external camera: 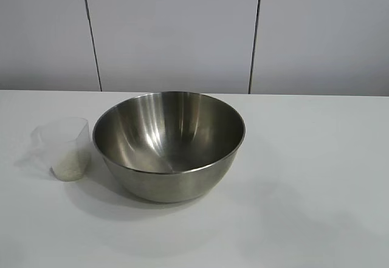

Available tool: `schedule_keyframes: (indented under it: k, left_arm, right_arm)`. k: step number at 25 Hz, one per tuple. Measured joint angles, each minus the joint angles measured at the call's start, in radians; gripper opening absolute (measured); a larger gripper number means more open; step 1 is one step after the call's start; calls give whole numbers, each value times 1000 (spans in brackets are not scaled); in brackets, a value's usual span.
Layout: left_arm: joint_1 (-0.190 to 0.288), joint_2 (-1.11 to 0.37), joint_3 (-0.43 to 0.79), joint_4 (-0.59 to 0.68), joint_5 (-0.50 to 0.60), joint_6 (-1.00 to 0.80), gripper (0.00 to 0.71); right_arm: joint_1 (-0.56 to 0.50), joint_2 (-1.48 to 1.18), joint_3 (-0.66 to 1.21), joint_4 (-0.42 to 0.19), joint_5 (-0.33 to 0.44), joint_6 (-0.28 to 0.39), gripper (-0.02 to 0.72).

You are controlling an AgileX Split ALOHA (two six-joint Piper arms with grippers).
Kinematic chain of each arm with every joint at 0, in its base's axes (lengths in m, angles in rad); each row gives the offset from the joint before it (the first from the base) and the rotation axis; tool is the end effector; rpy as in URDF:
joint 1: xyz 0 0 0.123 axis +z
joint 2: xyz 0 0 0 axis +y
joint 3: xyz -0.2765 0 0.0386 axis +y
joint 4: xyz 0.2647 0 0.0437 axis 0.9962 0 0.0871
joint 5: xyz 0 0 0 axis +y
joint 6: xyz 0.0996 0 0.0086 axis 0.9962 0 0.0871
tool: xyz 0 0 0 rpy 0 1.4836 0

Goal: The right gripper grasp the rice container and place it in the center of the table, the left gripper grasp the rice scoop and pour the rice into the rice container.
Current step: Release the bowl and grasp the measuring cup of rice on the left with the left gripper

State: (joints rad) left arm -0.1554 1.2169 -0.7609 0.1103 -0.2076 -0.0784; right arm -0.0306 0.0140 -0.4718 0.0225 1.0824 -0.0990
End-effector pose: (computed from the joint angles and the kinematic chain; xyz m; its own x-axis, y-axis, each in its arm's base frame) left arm 0.2920 -0.0480 0.3021 -0.1545 0.0541 -0.9865 0.1815 0.9831 0.0255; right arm 0.0281 0.0011 0.2704 -0.5108 -0.0727 -0.8566 -0.0317 0.9973 -0.0658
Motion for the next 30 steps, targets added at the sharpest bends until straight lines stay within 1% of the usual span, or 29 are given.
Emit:
schedule_keyframes:
  k: [1,3,4,5,6,8,10,13,17,22,24,26,30]
  left_arm:
    - [0,-14,34,132,-16,-143,600]
    - [0,-24,97,340,-44,-352,599]
    - [0,-22,135,423,-58,-428,596]
    - [0,-18,173,480,-78,-476,592]
    - [0,-13,212,506,-107,-497,585]
    - [11,8,274,520,-180,-505,566]
    - [36,41,330,510,-275,-486,549]
    - [84,116,414,490,-407,-431,540]
    - [145,235,451,494,-552,-333,538]
    - [223,378,451,562,-635,-165,538]
    - [252,419,451,586,-682,-137,538]
    - [283,456,451,594,-706,-115,538]
    - [312,526,435,593,-715,-10,538]
  right_arm:
    - [0,0,0,0,0,0,409]
    - [0,0,0,0,0,1,409]
    - [0,0,0,0,0,1,409]
    - [0,0,0,0,0,1,409]
    - [0,0,0,0,0,1,409]
    - [0,0,0,0,0,1,409]
    - [0,0,0,0,0,1,409]
    - [0,0,0,0,0,1,409]
    - [0,0,0,0,-1,1,409]
    - [0,0,0,0,-1,1,409]
    - [0,0,0,0,-1,1,409]
    - [0,0,0,0,-1,1,409]
    - [0,0,0,0,-2,1,409]
